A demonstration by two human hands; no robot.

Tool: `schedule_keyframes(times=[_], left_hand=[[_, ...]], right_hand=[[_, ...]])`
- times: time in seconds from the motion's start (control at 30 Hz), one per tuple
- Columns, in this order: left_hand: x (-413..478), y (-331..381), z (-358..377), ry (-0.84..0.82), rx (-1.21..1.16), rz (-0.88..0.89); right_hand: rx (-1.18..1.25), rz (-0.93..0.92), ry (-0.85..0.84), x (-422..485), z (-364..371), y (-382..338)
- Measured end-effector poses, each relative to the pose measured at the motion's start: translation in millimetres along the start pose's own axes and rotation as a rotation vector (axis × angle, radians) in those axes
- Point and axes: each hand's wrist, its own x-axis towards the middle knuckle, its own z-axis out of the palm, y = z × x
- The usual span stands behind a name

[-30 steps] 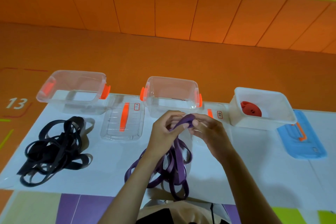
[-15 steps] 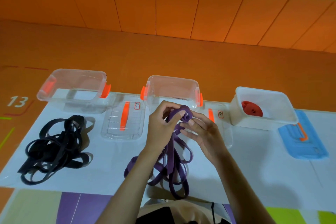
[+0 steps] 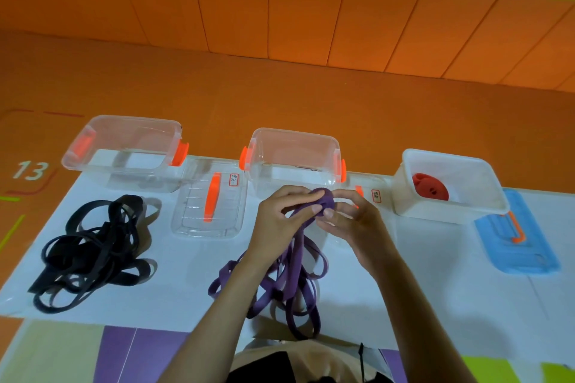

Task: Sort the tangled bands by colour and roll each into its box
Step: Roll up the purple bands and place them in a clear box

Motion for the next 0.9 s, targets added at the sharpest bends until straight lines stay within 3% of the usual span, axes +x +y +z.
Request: schedule_keyframes(times=[0.23, 0.43, 0.6, 0.77, 0.9], left_hand=[[3, 3, -6, -0.079, 0.075, 0.046], [-2, 5, 0, 0.034, 0.027, 0.043], [0, 5, -3, 0.029, -0.004, 0.041], [-3, 2, -10, -0.028, 0.039, 0.021], [-1, 5, -9, -0.044, 0.06, 0.043]], right_hand=[[-0.115, 0.037, -0.088, 4, -7, -13], [-0.086, -0.011, -0.094, 4, -5, -17], [-0.044, 0.011, -0.048, 2, 0, -15], [-0.323, -0.011, -0.076, 1, -11, -15], [-0.343, -0.06, -0.088, -1, -9, -23]])
